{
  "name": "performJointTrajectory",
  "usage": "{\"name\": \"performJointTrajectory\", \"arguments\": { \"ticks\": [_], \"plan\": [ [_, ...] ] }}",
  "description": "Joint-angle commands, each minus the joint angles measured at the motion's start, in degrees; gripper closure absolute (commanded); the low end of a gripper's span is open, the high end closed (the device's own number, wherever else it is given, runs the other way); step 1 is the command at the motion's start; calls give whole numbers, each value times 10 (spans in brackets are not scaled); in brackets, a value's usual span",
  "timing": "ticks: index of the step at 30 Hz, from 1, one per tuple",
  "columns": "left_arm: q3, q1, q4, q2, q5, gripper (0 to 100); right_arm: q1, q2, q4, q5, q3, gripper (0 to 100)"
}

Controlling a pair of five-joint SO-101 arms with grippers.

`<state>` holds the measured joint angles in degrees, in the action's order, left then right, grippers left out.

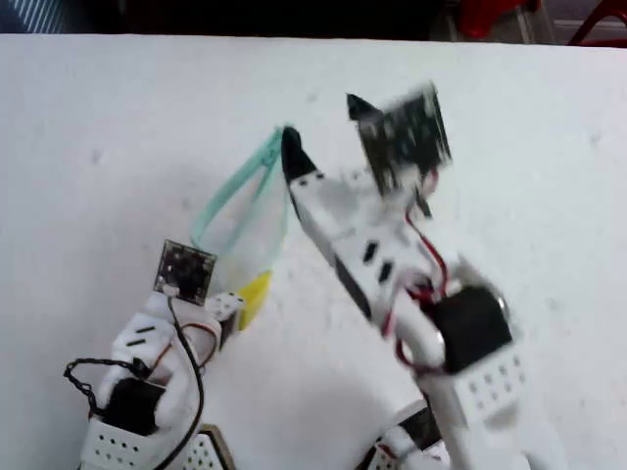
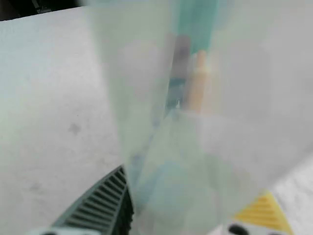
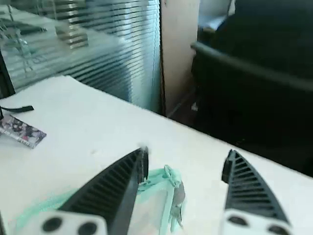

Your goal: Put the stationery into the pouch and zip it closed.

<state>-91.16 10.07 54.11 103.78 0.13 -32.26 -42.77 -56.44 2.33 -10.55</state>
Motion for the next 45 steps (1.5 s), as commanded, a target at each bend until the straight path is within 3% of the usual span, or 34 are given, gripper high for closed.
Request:
{"name": "performJointTrajectory", "arguments": {
  "ticks": [1,4,11,16,18,31,40,42,45],
  "plan": [
    [25,-1,-18,7,-3,722,11,80,-102,-55,88,765],
    [25,-1,-18,7,-3,722,-33,124,-196,-83,150,763],
    [25,-1,-18,7,-4,722,-162,211,-306,-98,360,759],
    [24,-1,-18,7,-4,722,-152,329,-400,-209,477,636],
    [24,-2,-18,7,-4,722,-135,372,-424,-232,508,633],
    [24,-3,-18,7,-4,722,-137,429,-422,-236,533,675],
    [24,-1,-18,7,-4,722,-199,447,-421,-232,396,677],
    [24,-2,-18,7,-4,722,-198,446,-422,-231,398,707],
    [25,-2,-18,7,-4,722,-176,436,-422,-213,400,861]
  ]
}}
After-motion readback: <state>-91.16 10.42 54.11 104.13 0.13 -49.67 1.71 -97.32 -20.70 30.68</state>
